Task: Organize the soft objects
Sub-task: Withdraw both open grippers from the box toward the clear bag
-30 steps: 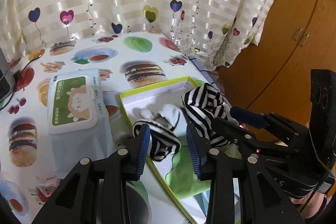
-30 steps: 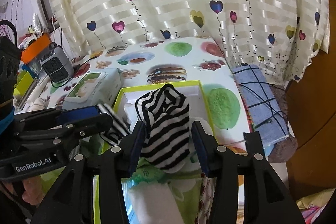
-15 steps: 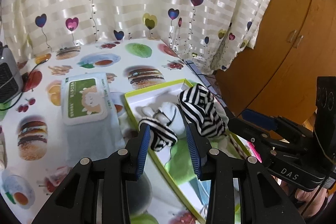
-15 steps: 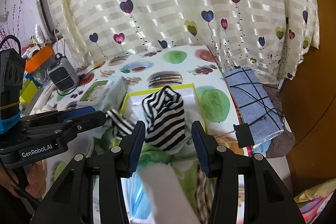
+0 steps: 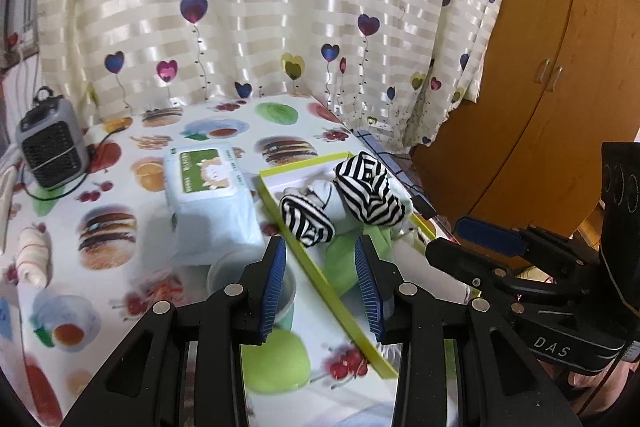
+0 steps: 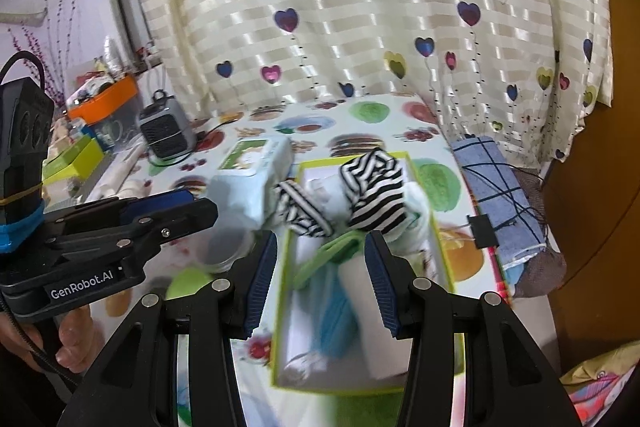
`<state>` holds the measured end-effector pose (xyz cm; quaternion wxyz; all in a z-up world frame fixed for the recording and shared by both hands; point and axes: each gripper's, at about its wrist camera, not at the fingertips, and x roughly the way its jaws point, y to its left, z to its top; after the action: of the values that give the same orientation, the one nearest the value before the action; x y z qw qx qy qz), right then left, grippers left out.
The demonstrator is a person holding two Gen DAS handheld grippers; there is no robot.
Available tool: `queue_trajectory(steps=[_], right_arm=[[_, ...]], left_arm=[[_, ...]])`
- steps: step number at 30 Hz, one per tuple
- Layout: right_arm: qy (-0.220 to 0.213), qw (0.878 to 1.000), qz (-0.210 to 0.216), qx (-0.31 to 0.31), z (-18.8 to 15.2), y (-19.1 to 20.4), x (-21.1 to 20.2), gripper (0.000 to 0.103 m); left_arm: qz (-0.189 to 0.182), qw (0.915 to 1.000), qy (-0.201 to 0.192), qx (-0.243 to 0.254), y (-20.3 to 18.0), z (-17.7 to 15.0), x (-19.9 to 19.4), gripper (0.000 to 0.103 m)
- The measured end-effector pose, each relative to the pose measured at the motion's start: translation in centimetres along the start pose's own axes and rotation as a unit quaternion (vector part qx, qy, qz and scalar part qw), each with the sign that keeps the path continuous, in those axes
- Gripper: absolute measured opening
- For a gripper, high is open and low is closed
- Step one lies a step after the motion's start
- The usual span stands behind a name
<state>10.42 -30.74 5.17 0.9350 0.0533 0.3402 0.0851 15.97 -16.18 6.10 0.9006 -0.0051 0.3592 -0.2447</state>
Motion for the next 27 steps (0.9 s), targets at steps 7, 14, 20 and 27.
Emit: queue_trajectory(steps=[7, 14, 20, 27], right_arm=[[-0.004, 1.000, 0.005, -0.011, -0.7, 1.8, -1.5, 0.047], [0.001, 0.999, 0.016, -0.028, -1.0, 3.8, -1.8, 0.047], [0.004, 0.999, 0.029, -0.038, -1.3, 5.3, -1.7, 0.047], [0.006, 0.998, 0.046, -0.050, -1.4, 6.9, -1.0, 0.047]], left_arm=[[0.008, 0.9999, -0.007, -0.004, 0.3, -1.7, -2.3, 0.034], [0.020, 0.9997, -0.005, -0.016, 1.3, -2.9, -3.5, 0.034], [0.024, 0.9993, -0.010, -0.028, 2.6, -3.7, -4.6, 0.034], [0.031, 0.9983, -0.007, -0.050, 4.7, -4.7, -4.9, 0.034]])
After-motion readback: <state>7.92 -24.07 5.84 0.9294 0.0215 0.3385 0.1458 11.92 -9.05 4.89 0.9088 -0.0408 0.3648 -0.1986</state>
